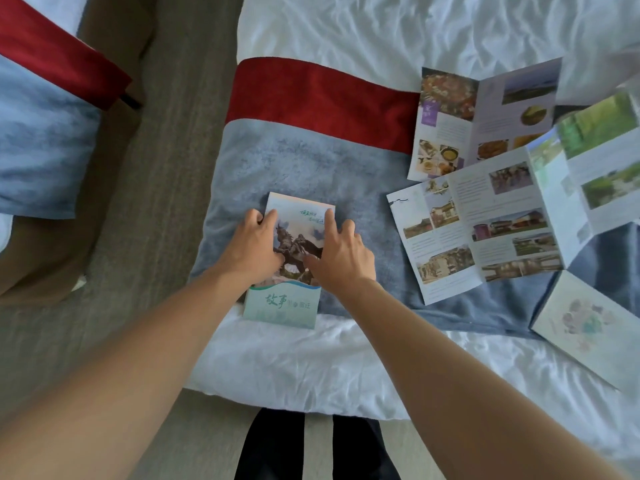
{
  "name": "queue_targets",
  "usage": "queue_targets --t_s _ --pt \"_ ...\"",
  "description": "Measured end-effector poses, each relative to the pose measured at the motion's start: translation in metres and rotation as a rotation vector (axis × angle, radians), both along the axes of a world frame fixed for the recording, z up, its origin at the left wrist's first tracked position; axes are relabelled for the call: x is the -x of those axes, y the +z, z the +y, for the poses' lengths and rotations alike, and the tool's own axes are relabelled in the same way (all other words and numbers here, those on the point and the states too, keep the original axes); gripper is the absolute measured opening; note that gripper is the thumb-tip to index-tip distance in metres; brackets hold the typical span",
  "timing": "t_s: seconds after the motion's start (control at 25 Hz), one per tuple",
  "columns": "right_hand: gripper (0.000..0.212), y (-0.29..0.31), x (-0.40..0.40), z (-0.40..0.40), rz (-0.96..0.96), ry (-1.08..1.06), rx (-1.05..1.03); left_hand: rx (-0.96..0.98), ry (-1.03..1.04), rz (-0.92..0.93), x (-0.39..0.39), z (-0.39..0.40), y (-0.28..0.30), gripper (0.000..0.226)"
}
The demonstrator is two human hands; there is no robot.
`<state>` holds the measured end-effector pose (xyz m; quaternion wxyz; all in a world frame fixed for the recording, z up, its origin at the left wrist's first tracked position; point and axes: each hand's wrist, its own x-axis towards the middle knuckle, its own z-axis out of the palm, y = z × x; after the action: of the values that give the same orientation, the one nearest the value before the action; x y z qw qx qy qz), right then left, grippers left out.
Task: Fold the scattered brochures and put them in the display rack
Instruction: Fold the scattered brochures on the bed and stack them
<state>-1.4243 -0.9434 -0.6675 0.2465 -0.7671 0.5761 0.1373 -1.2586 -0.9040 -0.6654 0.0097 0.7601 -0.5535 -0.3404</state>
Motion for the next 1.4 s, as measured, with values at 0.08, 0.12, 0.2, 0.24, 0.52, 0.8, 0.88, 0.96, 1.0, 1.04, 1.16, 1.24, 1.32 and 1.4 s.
queue_targets --t_s 0.08,0.12,0.2,0.24,0.52,0.8,0.88,0.96,1.0,1.04,1.16,1.24,1.32,1.4 --pt "0.098 0.017 0.016 -0.013 -0.014 -0.039 0.021 -0.005 -0.028 -0.004 0.005 -0.015 0.016 0.071" --pt "0.097 0.027 0.027 -0.021 -0.018 -0.061 0.035 0.003 -0.042 -0.009 0.01 -0.026 0.026 0.076" --pt "0.094 0.048 0.052 -0.042 -0.01 -0.115 0.067 0.024 -0.075 -0.019 0.026 -0.05 0.046 0.08" --pt "0.093 0.058 0.066 -0.052 0.003 -0.133 0.084 0.032 -0.095 -0.016 0.037 -0.063 0.054 0.079" --pt "0.064 0.102 0.177 -0.136 0.085 -0.032 0.303 0.008 -0.118 0.077 0.137 -0.15 0.075 0.08" --pt "0.037 0.079 0.222 -0.218 0.115 0.312 0.286 -0.242 -0.088 -0.007 0.205 -0.189 0.027 0.067" --pt "0.031 0.077 0.231 -0.227 0.103 0.318 0.299 -0.342 -0.084 -0.089 0.208 -0.194 0.023 0.067" --pt "0.028 0.078 0.234 -0.235 0.094 0.328 0.275 -0.372 -0.073 -0.102 0.21 -0.197 0.022 0.05" --pt "0.027 0.078 0.235 -0.238 0.088 0.331 0.265 -0.378 -0.067 -0.096 0.211 -0.199 0.024 0.034" --pt "0.026 0.078 0.235 -0.241 0.078 0.329 0.259 -0.388 -0.056 -0.08 0.211 -0.202 0.028 0.019" --pt "0.023 0.08 0.234 -0.243 0.038 0.292 0.242 -0.414 0.06 0.192 0.209 -0.216 0.045 0.006" --pt "0.024 0.081 0.232 -0.245 0.009 0.253 0.236 -0.455 0.273 0.498 0.209 -0.23 0.059 0.021" --pt "0.027 0.084 0.23 -0.246 -0.022 0.216 0.225 -0.477 0.385 0.63 0.21 -0.24 0.069 0.024" --pt "0.032 0.088 0.228 -0.247 -0.081 0.173 0.189 -0.422 0.278 0.598 0.213 -0.246 0.07 0.019"
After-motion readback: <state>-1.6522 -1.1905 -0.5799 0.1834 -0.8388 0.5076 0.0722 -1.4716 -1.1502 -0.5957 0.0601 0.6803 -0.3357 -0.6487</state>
